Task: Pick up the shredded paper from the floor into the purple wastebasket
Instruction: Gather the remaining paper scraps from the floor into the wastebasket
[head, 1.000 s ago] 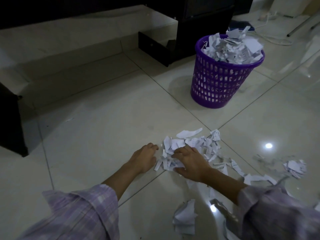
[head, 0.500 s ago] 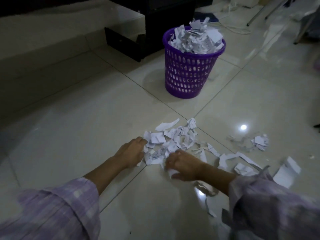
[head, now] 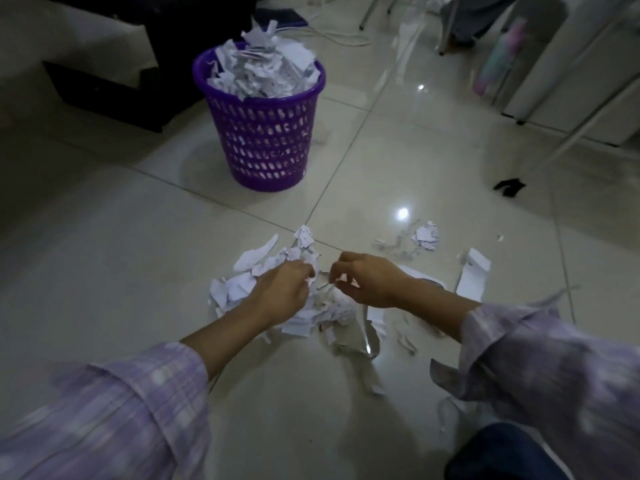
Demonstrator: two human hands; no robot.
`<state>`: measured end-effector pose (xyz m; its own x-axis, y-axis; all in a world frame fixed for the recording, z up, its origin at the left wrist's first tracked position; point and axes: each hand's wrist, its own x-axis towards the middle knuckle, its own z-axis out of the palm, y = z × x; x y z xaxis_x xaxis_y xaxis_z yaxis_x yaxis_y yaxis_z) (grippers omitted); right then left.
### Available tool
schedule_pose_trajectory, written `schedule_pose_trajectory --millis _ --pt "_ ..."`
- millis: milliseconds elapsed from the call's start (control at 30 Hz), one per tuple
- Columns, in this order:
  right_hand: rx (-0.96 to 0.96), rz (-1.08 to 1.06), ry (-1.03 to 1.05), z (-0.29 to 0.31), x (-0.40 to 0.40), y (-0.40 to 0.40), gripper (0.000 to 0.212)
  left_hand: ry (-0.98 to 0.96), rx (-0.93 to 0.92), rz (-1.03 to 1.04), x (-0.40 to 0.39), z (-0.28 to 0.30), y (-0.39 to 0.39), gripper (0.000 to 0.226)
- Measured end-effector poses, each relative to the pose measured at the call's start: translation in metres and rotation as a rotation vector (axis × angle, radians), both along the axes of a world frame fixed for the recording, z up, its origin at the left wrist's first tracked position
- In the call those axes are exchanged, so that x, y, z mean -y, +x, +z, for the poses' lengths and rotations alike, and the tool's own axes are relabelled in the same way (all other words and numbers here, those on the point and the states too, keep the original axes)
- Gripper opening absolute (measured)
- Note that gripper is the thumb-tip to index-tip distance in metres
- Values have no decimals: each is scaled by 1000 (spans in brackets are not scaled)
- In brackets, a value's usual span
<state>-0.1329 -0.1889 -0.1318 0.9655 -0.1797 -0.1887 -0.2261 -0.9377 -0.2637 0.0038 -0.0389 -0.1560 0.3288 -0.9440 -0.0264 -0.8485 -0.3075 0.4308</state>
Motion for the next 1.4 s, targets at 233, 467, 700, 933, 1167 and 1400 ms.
schedule_pose_trajectory --millis 233,467,700,933,1167,1400 --pt "-349 -1 2 13 18 -52 15 77 51 -275 26 3 -50 27" --pt "-954 222 -132 -13 18 -101 48 174 79 -415 44 -13 -81 25" --pt "-976 379 -209 -39 11 -144 37 233 151 -441 40 -21 -106 36" --pt "-601 -54 80 -45 23 -111 23 219 256 -437 41 -18 -121 27" --pt "-56 -309 105 -37 36 -74 17 218 350 -331 56 -17 -117 33" --pt "-113 -1181 153 -37 104 -132 39 227 346 -145 69 -11 -98 31"
